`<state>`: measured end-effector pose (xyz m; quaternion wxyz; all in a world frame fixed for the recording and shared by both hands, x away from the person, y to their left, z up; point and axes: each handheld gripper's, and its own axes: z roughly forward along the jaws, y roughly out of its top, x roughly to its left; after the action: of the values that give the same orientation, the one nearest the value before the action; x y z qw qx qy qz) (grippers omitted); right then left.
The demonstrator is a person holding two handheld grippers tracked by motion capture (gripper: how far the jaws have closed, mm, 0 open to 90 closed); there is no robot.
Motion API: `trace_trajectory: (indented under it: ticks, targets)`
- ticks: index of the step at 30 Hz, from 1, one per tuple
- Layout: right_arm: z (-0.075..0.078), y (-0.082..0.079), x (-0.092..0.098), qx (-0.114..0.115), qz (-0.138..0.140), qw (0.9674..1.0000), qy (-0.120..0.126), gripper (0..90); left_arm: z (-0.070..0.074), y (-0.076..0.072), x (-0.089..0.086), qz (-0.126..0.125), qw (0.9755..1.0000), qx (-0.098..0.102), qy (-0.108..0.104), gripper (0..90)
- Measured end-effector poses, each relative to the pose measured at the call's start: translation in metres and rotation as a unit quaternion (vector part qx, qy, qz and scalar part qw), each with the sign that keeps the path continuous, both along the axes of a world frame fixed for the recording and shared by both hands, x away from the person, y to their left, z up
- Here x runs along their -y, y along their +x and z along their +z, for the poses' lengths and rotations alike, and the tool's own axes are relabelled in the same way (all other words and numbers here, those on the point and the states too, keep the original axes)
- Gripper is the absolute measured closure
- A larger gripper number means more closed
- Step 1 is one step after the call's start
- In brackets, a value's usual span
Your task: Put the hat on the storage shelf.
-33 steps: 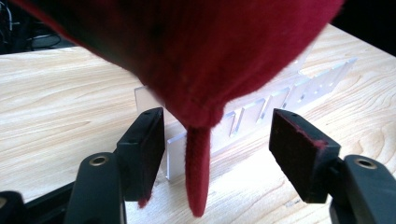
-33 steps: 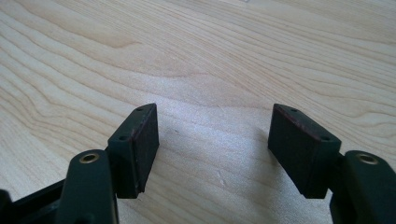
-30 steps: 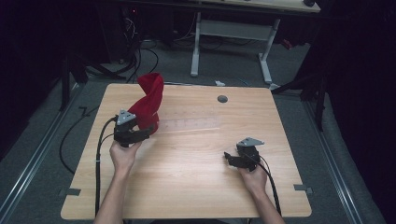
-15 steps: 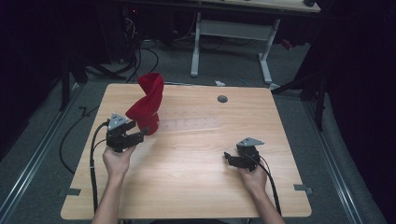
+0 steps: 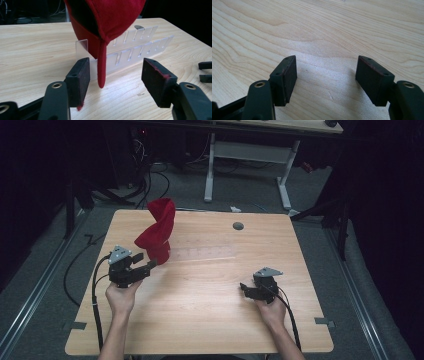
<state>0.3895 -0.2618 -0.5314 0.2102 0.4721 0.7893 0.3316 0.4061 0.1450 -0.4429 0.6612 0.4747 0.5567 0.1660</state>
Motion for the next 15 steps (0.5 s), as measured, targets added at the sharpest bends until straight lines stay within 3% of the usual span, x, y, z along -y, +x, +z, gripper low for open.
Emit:
trace_trajectory:
  ticks: [5, 10, 15]
  targets:
    - [0.0, 0.0, 0.0, 0.0, 0.0, 1.0, 0.0, 33.9, 0.0, -0.006, -0.002, 0.0, 0.9999, 0.011, -0.003, 42.3]
    - [0.0, 0.0, 0.0, 0.0, 0.0, 1.0, 0.0, 33.8, -0.003, -0.011, -0.004, -0.004, 0.9999, 0.002, -0.01, 44.8]
    - [0.0, 0.0, 0.0, 0.0, 0.0, 1.0, 0.0, 33.8, -0.006, -0.015, -0.004, -0.002, 1.0, -0.004, -0.001, 42.4]
